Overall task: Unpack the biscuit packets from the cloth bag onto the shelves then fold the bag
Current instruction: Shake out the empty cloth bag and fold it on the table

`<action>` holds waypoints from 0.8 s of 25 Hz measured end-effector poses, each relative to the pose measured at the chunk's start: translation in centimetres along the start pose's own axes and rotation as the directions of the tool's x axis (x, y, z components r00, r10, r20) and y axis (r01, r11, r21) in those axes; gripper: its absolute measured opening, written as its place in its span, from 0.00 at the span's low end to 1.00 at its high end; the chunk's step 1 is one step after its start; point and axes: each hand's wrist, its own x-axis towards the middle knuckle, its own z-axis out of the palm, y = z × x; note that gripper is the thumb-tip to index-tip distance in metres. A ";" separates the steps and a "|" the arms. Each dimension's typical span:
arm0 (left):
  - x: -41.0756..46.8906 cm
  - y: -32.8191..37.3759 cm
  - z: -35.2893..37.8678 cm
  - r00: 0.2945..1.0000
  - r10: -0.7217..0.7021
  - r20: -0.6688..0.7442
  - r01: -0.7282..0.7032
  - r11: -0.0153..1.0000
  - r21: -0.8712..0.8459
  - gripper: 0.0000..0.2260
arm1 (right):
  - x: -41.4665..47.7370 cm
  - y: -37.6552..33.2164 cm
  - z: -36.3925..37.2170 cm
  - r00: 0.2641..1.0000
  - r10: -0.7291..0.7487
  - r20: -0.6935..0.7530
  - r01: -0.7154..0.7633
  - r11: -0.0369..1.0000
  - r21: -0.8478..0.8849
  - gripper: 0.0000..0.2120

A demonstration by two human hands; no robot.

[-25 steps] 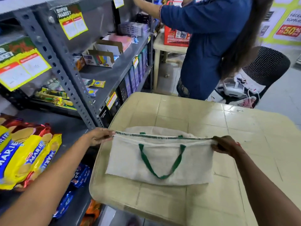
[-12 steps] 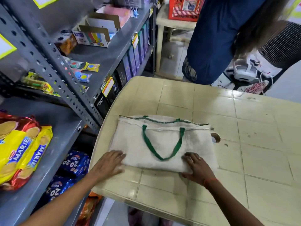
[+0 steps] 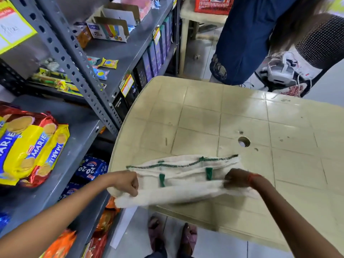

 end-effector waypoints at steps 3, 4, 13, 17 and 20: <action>-0.5 0.0 -4.0 0.979 -0.034 -0.201 0.018 0.997 -0.080 0.11 | -0.1 1.2 -3.5 0.989 0.092 -0.114 -0.061 0.967 0.246 0.15; -0.3 0.1 -5.2 0.953 -0.062 -0.298 0.031 0.994 -0.108 0.13 | 0.5 1.2 -4.5 0.978 0.131 -0.164 -0.084 0.960 0.267 0.18; 3.7 -3.6 -4.8 0.845 -0.351 -0.405 0.252 0.927 -0.278 0.17 | 8.5 -2.4 -6.6 0.599 0.178 -0.781 -0.197 0.978 0.072 0.15; 4.1 -3.7 -2.7 0.800 -0.426 -0.422 0.298 0.893 -0.336 0.11 | 9.9 -3.3 -5.1 0.480 0.239 -0.844 -0.139 0.971 0.196 0.21; 4.4 -3.2 -1.4 0.746 -0.508 -0.432 0.372 0.855 -0.362 0.11 | 10.4 -2.6 -2.7 0.413 0.391 -0.823 -0.130 0.919 0.372 0.26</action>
